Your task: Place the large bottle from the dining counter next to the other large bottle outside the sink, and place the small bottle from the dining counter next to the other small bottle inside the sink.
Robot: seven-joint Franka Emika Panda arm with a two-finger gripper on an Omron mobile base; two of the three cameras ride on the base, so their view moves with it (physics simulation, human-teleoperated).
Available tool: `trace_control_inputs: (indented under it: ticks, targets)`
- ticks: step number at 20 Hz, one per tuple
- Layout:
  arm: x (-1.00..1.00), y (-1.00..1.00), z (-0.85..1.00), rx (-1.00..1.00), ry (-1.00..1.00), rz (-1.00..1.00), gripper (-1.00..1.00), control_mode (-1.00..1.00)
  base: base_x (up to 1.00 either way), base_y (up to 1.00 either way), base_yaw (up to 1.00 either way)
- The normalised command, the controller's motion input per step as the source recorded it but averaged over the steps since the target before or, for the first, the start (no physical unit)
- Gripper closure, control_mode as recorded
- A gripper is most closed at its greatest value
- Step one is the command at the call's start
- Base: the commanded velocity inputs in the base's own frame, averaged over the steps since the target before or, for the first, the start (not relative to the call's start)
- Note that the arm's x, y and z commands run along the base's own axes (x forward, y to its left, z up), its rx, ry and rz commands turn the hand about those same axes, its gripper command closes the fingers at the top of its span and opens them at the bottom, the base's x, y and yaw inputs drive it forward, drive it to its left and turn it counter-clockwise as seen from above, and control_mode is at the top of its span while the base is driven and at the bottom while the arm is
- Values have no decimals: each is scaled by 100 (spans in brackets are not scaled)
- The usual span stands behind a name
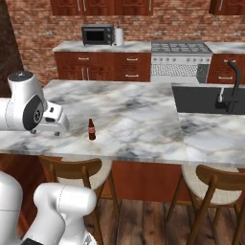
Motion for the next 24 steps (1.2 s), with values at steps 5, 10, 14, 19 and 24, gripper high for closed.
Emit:
trace_control_inputs:
  ticks: [5,10,14,19,24]
  targets:
    - [0,0,0,0,0,0,-100,100,0,0,0]
    - [57,8,1,0,0,1,-100,-100,0,0,0]
    - [86,8,1,0,0,2,-100,-100,0,0,0]
    - [63,-3,0,0,0,7,-100,-100,0,0,0]
    - [14,-13,1,-1,0,3,-100,-100,0,0,0]
